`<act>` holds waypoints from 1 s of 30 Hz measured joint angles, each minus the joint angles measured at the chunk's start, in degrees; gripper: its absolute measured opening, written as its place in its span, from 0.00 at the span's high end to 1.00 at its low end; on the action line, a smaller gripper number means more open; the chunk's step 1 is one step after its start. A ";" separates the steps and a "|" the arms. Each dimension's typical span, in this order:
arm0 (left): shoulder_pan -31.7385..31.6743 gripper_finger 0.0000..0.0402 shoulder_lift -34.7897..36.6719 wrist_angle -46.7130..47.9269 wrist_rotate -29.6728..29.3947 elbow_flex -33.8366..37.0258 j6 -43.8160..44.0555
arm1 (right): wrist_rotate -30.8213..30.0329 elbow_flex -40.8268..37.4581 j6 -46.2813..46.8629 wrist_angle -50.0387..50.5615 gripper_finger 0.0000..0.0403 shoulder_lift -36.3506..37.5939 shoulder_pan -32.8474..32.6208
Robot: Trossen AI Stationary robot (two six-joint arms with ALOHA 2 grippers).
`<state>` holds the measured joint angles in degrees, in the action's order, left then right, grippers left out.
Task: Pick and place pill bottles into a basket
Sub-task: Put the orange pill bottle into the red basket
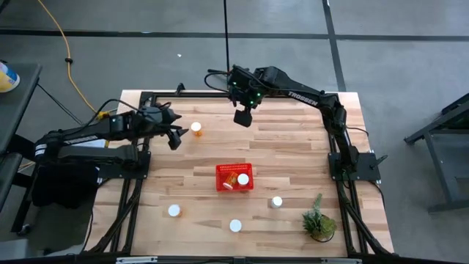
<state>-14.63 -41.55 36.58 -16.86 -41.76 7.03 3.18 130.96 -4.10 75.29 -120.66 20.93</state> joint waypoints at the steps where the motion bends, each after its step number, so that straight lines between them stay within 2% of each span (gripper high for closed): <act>1: 0.00 0.13 -0.76 0.05 -0.02 0.00 -0.41 | -0.03 0.00 0.10 -0.11 0.23 0.00 0.00; 11: -0.02 0.12 -10.18 2.17 0.54 -0.01 -0.02 | -0.02 0.00 0.51 -0.14 0.23 0.00 -0.02; 16: -0.06 0.12 -11.88 2.80 0.66 0.00 0.43 | 0.34 0.00 0.63 0.12 0.23 0.00 -0.07; 19: -2.43 0.12 -12.09 2.78 2.08 -0.01 0.21 | 1.75 0.00 0.66 0.26 0.23 0.00 -0.26; 25: -13.34 0.12 -12.26 0.00 14.67 0.55 -2.79 | 1.27 0.00 -0.11 0.74 0.23 0.00 -1.10; 30: -22.78 0.12 -13.60 -0.51 30.78 0.59 -2.29 | 1.10 0.00 -0.26 0.78 0.23 0.00 -1.44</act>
<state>-37.42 -55.15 36.07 13.91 -41.17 4.73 4.28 130.96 -4.36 76.07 -120.66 19.49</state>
